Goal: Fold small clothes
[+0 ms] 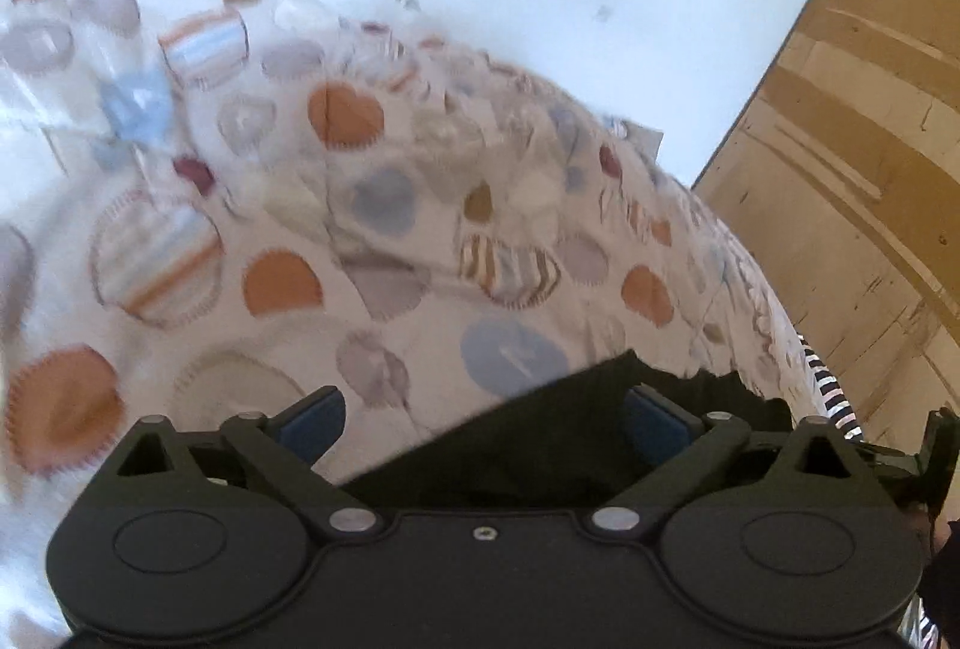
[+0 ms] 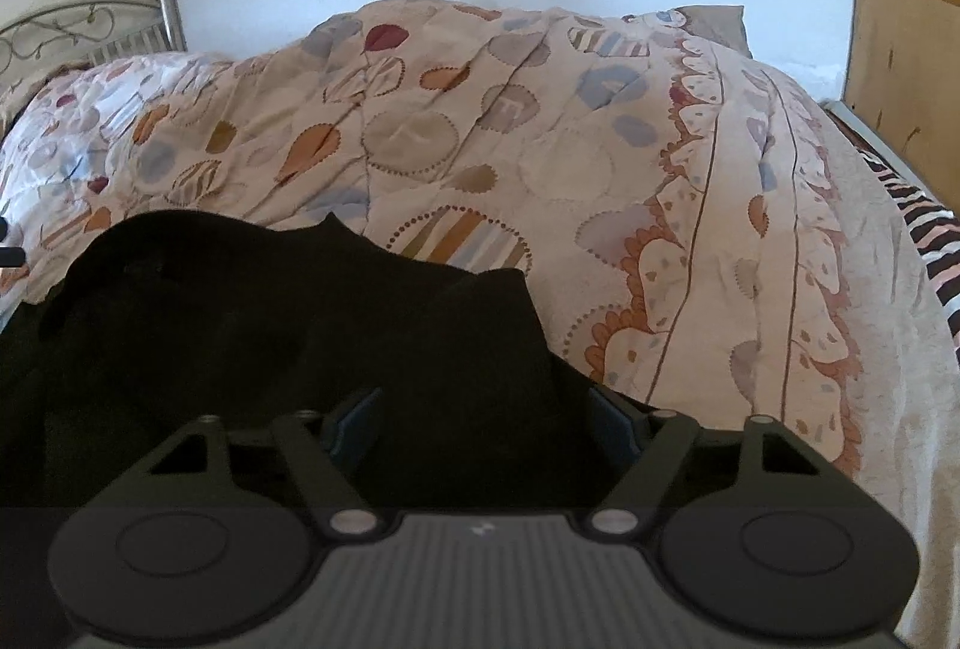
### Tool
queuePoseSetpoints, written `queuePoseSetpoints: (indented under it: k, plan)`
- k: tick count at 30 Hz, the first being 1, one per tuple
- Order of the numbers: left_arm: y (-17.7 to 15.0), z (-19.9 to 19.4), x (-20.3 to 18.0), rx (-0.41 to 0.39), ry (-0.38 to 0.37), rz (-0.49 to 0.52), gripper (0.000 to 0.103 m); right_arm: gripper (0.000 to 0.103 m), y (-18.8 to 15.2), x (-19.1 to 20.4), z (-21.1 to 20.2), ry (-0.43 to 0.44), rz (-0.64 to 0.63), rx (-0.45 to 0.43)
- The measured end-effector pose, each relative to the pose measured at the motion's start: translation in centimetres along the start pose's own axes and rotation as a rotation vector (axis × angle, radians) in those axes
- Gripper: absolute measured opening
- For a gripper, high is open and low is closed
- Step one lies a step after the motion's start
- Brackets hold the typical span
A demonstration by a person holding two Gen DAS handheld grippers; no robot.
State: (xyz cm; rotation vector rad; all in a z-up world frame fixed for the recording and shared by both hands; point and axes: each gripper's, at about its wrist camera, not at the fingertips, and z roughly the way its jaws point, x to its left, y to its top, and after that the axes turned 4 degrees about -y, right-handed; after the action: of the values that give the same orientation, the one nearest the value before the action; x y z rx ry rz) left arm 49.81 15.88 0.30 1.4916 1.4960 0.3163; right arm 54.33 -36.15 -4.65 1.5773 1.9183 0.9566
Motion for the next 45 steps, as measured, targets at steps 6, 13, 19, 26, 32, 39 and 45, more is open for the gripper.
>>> queuePoseSetpoints:
  k: [6,13,19,26,32,39,45]
  plan:
    - [-2.3,1.3,-3.6,0.140,0.023,0.326,0.102,0.079,-0.1,0.4,0.3,-0.008,-0.011,-0.020]
    - [-4.9,6.2,-7.7,0.239,0.167,0.641,0.073,0.067,-0.1,1.2,0.2,-0.025,-0.057,-0.033]
    - [-2.8,7.1,-7.3,0.188,0.105,0.472,0.013,0.020,0.1,0.7,0.0,-0.016,-0.037,-0.044]
    - [0.5,6.8,-1.8,0.082,0.000,-0.049,0.009,0.013,1.3,-5.3,-2.4,0.096,0.384,-0.134]
    - [0.0,9.3,1.4,0.125,0.039,-0.305,0.008,0.000,0.9,-9.6,-0.5,0.037,0.599,-0.110]
    - [0.5,8.5,1.2,0.125,0.038,-0.283,0.063,0.007,-0.6,-10.0,-0.5,0.022,0.560,-0.069]
    - [0.2,3.5,-0.4,0.093,0.072,-0.149,0.099,0.067,-1.9,-7.3,-5.3,-0.009,0.356,-0.091]
